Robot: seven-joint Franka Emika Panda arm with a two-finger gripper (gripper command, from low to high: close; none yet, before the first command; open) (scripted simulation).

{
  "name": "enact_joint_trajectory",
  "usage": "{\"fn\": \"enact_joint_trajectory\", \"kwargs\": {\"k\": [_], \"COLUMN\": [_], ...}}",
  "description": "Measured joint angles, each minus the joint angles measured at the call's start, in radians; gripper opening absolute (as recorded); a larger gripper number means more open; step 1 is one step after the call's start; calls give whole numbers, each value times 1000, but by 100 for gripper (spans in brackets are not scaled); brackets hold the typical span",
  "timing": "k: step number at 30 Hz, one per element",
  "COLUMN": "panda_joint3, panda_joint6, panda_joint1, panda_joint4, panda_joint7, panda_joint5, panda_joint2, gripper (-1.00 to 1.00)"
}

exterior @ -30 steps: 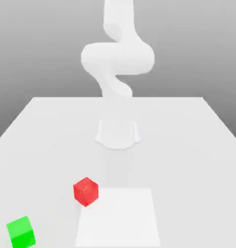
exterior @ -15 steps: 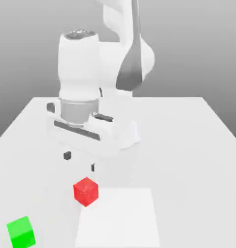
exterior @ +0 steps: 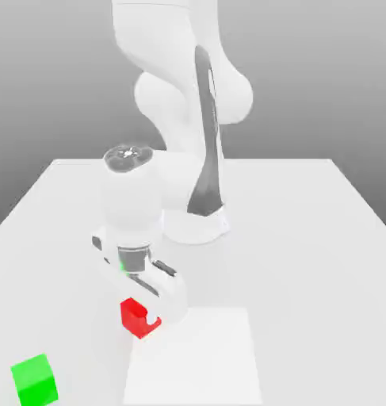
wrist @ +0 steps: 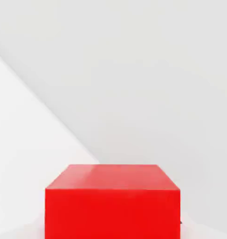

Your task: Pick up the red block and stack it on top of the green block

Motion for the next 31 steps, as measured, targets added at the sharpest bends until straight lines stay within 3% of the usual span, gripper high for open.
{"fn": "enact_joint_trajectory", "kwargs": {"k": [7, 21, 25, 26, 31], "panda_joint3": [-3, -47, -48, -46, -46], "panda_joint6": [-198, -454, -384, -354, -354], "panda_joint1": [-5, -135, -151, -153, -153], "panda_joint4": [-9, 478, 530, 533, 533], "panda_joint7": [-10, -278, -310, -313, -313], "panda_joint5": [-2, 19, 31, 34, 34], "panda_joint2": [-207, 25, 147, 181, 181], "gripper": [-100, -100, -100, 100, 100]}}
